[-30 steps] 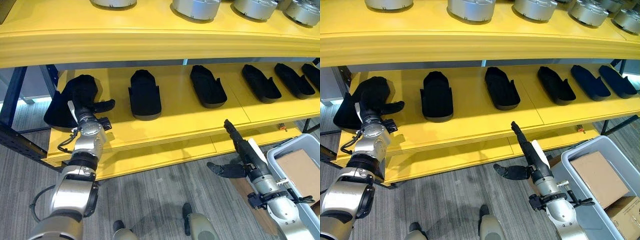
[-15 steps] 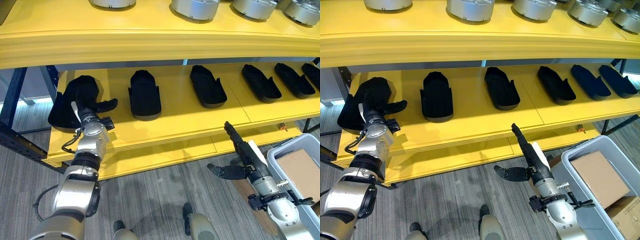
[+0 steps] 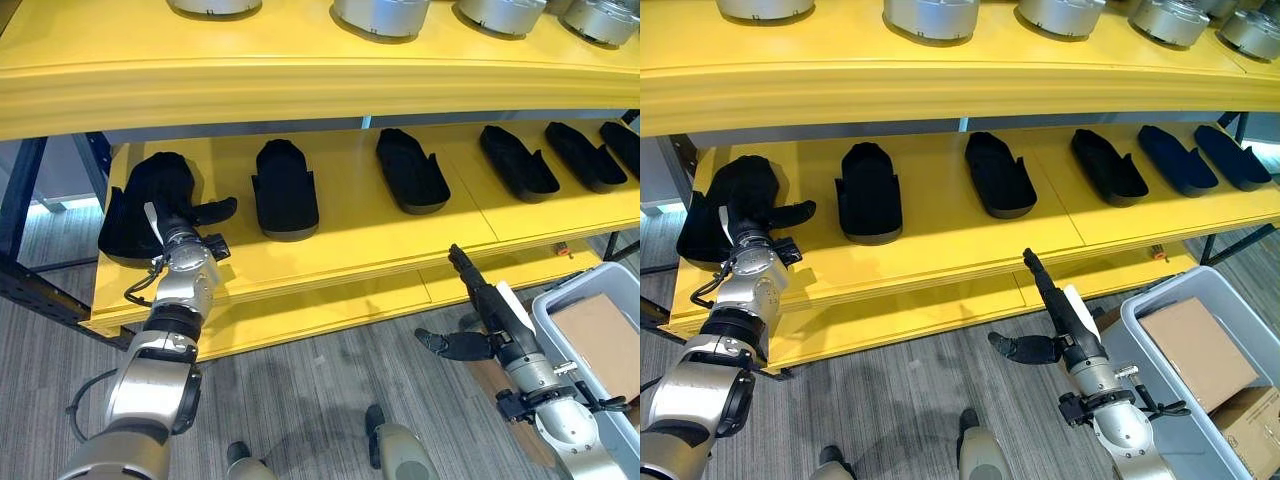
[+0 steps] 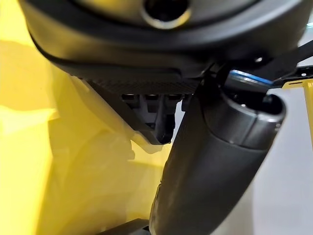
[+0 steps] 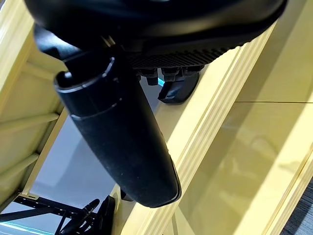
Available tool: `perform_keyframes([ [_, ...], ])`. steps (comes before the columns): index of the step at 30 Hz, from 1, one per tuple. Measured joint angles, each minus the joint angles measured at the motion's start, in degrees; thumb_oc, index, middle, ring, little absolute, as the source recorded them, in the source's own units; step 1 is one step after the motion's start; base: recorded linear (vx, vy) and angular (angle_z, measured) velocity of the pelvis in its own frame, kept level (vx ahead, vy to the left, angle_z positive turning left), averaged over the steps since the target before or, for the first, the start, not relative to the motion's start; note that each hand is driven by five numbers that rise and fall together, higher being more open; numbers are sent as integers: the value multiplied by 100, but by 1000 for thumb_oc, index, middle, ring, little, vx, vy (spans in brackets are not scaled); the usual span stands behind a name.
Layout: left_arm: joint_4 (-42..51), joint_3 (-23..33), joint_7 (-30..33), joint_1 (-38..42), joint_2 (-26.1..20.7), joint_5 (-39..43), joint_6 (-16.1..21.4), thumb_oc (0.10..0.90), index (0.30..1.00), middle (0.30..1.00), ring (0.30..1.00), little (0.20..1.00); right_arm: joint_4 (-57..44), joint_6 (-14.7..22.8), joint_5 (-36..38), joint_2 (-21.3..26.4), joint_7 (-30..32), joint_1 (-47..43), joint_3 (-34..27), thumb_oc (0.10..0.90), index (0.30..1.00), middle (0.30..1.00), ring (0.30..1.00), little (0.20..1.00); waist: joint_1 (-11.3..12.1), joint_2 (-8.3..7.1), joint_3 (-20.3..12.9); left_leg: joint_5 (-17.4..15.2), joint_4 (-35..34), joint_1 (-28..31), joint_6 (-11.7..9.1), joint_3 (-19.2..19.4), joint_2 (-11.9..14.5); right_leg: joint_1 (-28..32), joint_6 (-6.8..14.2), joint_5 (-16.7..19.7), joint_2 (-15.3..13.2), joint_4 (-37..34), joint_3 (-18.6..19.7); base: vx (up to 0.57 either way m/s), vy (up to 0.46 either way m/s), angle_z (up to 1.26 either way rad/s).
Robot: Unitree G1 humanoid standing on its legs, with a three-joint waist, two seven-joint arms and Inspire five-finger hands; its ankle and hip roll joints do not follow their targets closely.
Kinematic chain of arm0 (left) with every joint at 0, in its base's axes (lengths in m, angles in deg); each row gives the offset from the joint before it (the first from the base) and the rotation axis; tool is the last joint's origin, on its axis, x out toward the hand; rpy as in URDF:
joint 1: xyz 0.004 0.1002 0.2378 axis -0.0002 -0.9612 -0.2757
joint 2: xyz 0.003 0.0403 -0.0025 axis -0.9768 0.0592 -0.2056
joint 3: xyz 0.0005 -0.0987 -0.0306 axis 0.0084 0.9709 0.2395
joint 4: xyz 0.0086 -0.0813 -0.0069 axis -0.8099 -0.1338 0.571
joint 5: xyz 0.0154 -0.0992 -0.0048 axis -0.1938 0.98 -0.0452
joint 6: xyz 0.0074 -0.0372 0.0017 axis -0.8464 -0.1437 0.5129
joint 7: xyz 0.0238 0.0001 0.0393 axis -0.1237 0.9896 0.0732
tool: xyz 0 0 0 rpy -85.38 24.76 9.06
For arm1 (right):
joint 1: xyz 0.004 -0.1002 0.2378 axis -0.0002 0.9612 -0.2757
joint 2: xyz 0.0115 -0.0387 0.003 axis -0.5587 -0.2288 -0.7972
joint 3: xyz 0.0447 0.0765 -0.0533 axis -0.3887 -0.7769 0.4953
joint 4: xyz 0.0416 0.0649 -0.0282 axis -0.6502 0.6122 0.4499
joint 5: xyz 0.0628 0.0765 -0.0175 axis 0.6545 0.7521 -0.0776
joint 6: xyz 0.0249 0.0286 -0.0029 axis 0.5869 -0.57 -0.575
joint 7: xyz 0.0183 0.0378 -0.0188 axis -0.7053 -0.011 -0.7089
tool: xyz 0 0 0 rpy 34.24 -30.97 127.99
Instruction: Move parts from the plastic box to the shelf.
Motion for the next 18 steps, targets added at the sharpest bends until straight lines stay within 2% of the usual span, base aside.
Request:
perform_keyframes([
  [18,6,-82,-6,77,220,4,81,900,1000,1000,1000,1000,1,-1,0,0,121,5,0,900,1000,1000,1000,1000,-39,18,-10,-1,7,2,1,47,2,-82,-12,-41,-12,101,35,0,0,0],
])
